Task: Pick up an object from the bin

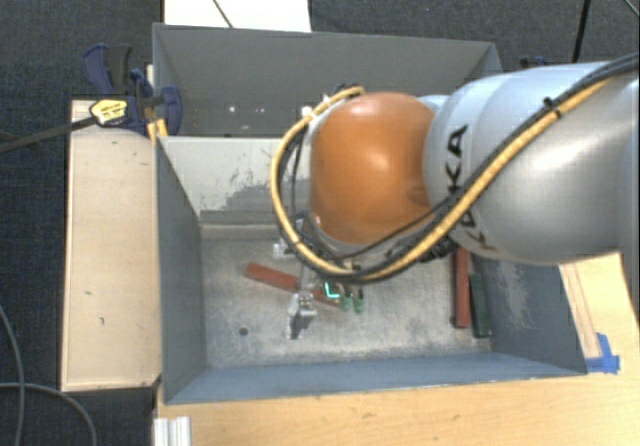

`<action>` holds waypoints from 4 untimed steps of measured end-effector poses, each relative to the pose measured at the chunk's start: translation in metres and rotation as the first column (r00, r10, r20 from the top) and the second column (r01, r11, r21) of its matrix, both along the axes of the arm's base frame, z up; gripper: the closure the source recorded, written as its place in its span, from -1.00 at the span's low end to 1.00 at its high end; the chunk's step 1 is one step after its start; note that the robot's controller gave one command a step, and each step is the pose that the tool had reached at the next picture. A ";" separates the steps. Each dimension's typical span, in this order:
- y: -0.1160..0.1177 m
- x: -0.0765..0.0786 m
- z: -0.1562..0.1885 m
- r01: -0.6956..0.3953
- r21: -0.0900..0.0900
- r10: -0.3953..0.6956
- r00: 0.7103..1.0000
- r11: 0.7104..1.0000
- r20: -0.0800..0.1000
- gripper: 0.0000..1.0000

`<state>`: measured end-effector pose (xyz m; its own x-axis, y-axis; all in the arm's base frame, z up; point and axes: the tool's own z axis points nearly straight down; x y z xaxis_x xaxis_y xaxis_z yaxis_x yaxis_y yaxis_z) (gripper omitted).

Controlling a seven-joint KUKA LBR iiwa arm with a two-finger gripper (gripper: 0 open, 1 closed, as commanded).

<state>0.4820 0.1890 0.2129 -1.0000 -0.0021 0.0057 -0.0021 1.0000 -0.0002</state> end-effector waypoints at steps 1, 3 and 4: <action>-0.001 0.002 0.003 0.004 0.001 -0.004 1.000 1.000 0.007 -1.00; -0.032 0.080 -0.070 0.024 0.000 -0.024 1.000 1.000 0.003 -1.00; -0.037 0.068 -0.072 0.249 0.001 -0.249 0.969 0.969 0.007 -1.00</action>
Offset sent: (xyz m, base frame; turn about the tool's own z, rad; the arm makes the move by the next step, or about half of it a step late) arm 0.0777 -0.0293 -0.1429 0.1057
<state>0.5499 0.1522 0.1409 -0.9691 0.2467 -0.0013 0.2467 0.9691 0.0009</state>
